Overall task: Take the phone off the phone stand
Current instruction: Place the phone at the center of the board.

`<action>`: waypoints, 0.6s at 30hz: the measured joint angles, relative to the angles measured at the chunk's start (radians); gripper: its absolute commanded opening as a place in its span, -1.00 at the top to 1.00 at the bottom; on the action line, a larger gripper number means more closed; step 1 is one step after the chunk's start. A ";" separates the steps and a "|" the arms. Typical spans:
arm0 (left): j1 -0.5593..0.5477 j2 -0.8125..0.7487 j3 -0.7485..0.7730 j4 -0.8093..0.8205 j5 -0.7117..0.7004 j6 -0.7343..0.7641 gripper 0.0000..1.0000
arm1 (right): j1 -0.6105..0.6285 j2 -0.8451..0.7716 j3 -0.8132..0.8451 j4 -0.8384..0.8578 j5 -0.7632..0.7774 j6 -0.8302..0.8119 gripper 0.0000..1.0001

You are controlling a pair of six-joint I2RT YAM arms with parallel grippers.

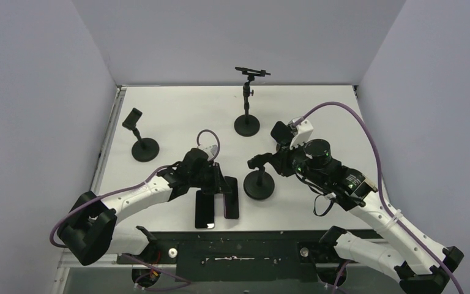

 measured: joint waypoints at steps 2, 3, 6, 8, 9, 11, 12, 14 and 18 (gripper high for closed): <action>-0.001 0.020 0.000 0.016 0.012 -0.006 1.00 | 0.000 -0.001 0.000 0.001 0.000 0.000 1.00; -0.001 0.027 0.000 0.022 0.016 -0.008 1.00 | 0.000 -0.001 0.000 0.001 0.000 0.000 1.00; -0.001 0.045 0.000 0.039 0.023 -0.010 1.00 | 0.000 -0.001 0.000 0.001 0.000 0.000 1.00; -0.001 0.063 0.000 0.056 0.026 -0.009 1.00 | 0.000 -0.003 -0.002 0.002 0.000 0.000 1.00; -0.001 0.074 0.000 0.064 0.027 -0.008 1.00 | 0.000 -0.004 -0.003 0.001 0.000 0.000 1.00; -0.001 0.101 0.000 0.069 0.029 -0.005 1.00 | 0.000 -0.008 -0.006 0.002 0.000 0.001 1.00; -0.001 0.113 0.000 0.066 0.028 -0.004 1.00 | 0.000 -0.010 -0.008 0.001 0.000 0.001 1.00; -0.001 0.127 -0.001 0.055 0.026 0.002 1.00 | 0.000 -0.015 -0.012 0.001 0.000 0.003 1.00; -0.001 0.130 -0.003 0.044 0.021 0.015 1.00 | 0.000 -0.019 -0.013 0.001 0.000 0.004 1.00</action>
